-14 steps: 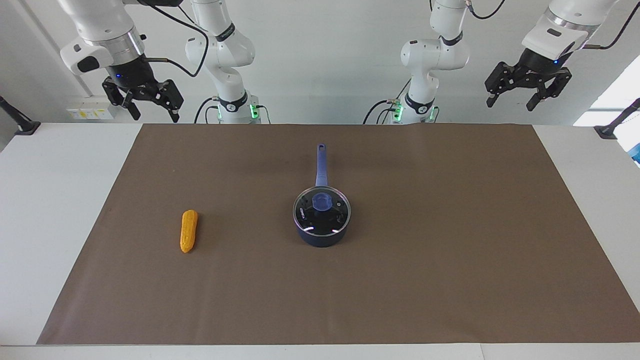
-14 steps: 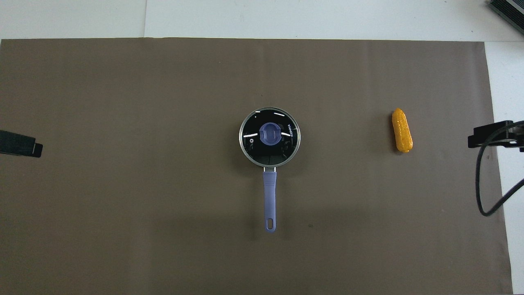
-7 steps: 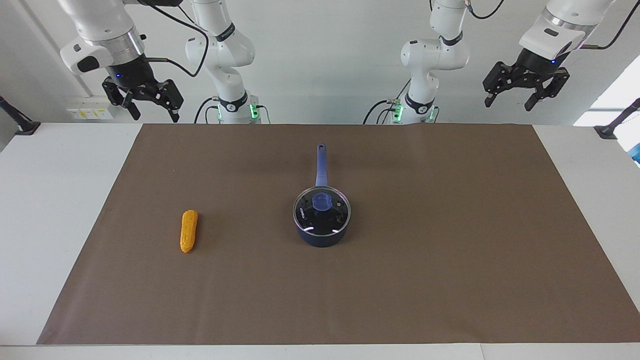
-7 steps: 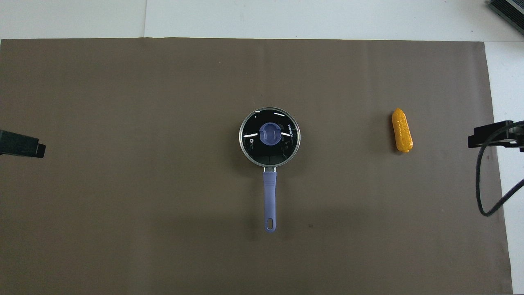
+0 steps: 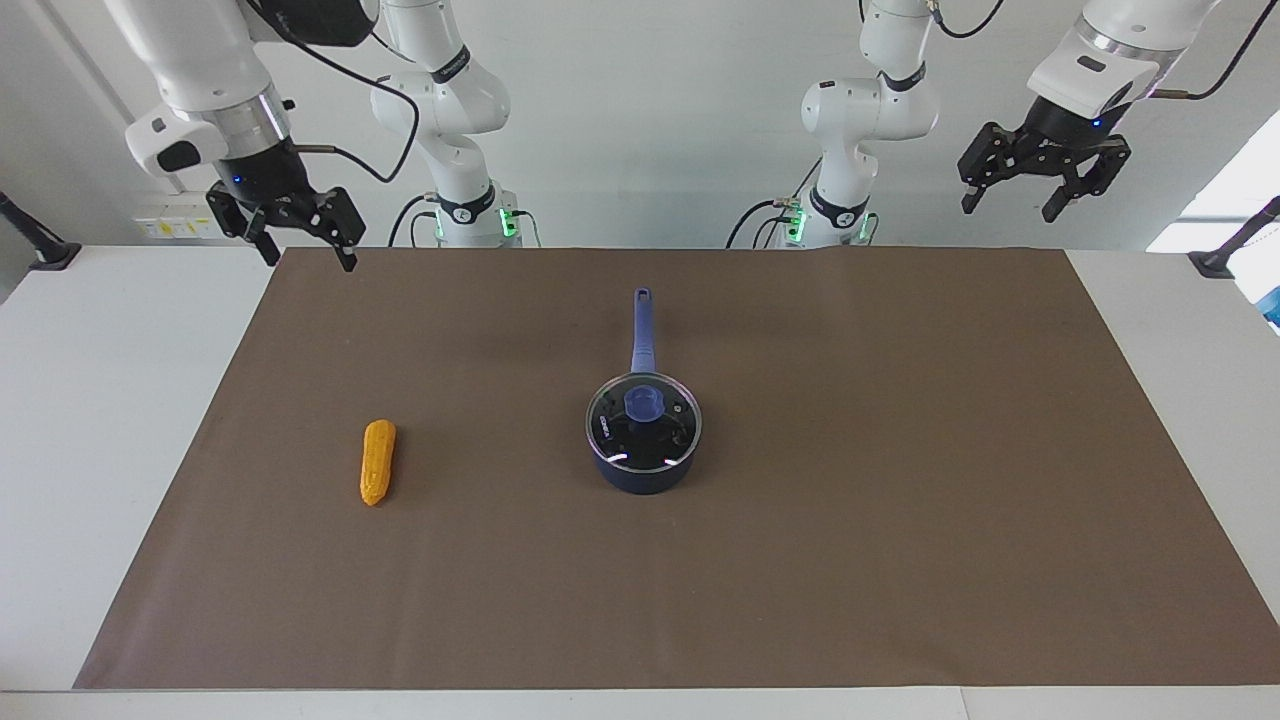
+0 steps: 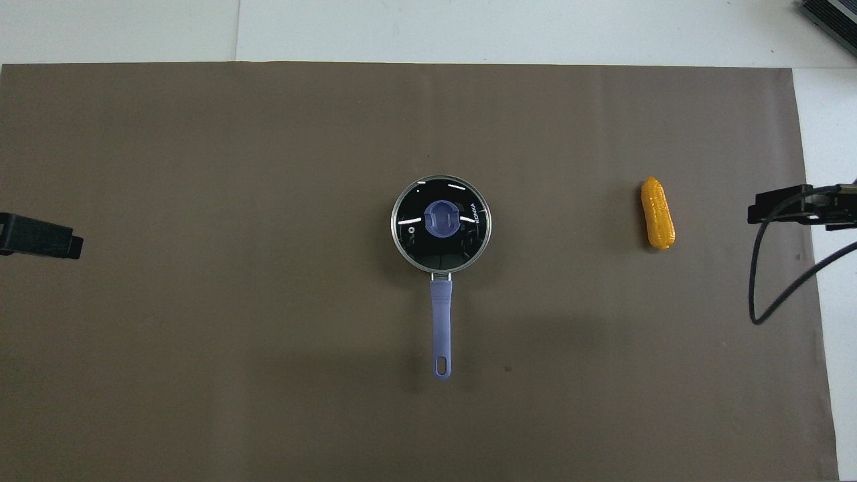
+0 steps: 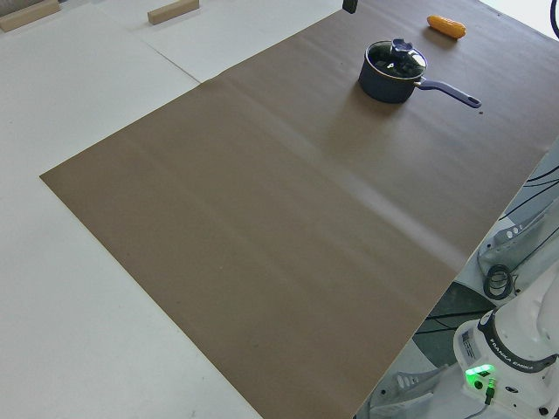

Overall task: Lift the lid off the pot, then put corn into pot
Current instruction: 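Reach the left gripper to the pot lid while the right gripper reaches the corn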

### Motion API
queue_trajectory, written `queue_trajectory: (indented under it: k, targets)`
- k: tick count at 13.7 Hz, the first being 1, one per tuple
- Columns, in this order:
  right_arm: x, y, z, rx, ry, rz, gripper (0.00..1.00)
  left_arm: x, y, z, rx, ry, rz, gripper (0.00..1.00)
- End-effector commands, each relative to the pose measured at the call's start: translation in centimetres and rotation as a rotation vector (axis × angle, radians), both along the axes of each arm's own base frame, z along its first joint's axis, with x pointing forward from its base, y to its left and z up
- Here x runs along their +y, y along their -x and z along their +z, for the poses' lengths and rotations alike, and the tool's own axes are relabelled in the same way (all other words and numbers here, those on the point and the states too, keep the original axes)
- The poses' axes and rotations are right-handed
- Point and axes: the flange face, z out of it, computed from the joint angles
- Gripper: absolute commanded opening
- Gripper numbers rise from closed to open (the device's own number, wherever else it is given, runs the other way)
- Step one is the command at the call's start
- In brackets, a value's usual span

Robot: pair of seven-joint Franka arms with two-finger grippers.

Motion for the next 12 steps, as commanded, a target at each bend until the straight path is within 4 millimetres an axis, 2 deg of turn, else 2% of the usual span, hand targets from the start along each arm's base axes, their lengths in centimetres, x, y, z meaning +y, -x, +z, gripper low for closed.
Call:
queue_trajectory:
  k: [1,2,3,4,6,9,11,12]
  targets:
    - [-0.5,-2.8,-7.7,0.006,0.004,0.007,1.00,-0.1,0.6,0.2,-0.006,0.016,0.004,1.00]
    - [-0.5,-3.7,-9.1,-0.005,0.007,0.008,1.00,-0.2,0.6,0.3,-0.009,0.016,0.004,1.00]
    - [-0.8,-4.8,-11.8,0.003,0.009,0.007,1.00,-0.5,0.5,0.3,-0.016,0.017,0.000,1.00]
    - [-1.2,-5.8,-14.3,0.012,0.012,0.008,1.00,-1.2,0.4,0.5,-0.039,0.020,-0.010,1.00]
    - [-1.3,-6.8,-17.5,-0.004,0.019,0.003,1.00,-3.0,0.1,0.6,-0.064,0.025,-0.042,1.00]
    - [-2.5,-8.1,-20.6,-0.054,0.023,-0.017,1.00,-7.8,-0.2,-0.3,-0.080,0.033,-0.065,1.00]
    - [-2.7,-8.3,-21.4,-0.057,0.024,-0.018,1.00,-10.5,-0.8,-1.2,-0.116,0.047,-0.068,1.00]
    - [-2.1,-8.4,-21.5,-0.058,0.024,-0.010,1.00,-11.6,-1.1,-1.7,-0.125,0.051,-0.081,1.00]
